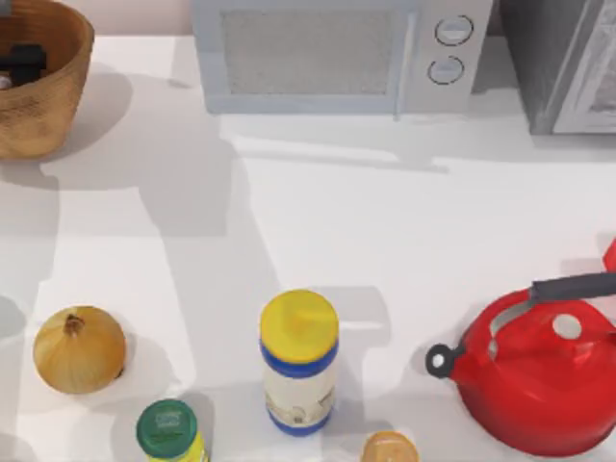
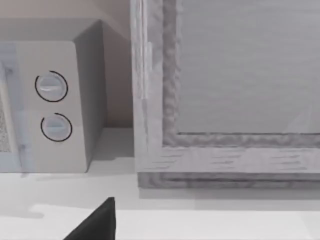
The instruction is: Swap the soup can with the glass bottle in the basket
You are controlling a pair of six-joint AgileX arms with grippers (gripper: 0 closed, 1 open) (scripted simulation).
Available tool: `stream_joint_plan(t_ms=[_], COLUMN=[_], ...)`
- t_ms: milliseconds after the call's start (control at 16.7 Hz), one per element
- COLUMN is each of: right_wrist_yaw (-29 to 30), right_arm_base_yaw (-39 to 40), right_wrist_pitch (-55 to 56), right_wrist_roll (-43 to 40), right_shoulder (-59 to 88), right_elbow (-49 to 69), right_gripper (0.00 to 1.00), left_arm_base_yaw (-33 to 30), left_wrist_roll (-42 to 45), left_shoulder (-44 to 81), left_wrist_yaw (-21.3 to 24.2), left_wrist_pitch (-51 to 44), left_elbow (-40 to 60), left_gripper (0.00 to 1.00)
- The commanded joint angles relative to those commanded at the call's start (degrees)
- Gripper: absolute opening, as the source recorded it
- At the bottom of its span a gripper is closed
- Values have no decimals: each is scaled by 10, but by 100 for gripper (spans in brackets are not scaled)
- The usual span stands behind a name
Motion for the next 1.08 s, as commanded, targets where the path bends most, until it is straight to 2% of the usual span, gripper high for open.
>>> stream_joint_plan(t_ms=[540, 1080], right_wrist_yaw=[0, 0], right_arm_base_yaw=[0, 0], right_wrist_pitch=[0, 0], right_wrist_roll=[0, 0], right_shoulder=[0, 0], right_elbow=[0, 0], right_gripper=[100, 100], left_arm_base_yaw=[0, 2], left_wrist_roll=[0, 1], left_shoulder=[0, -16], left_wrist_yaw=[0, -1], left_wrist_pitch=[0, -1], left_elbow=[0, 7], left_gripper=[2, 0])
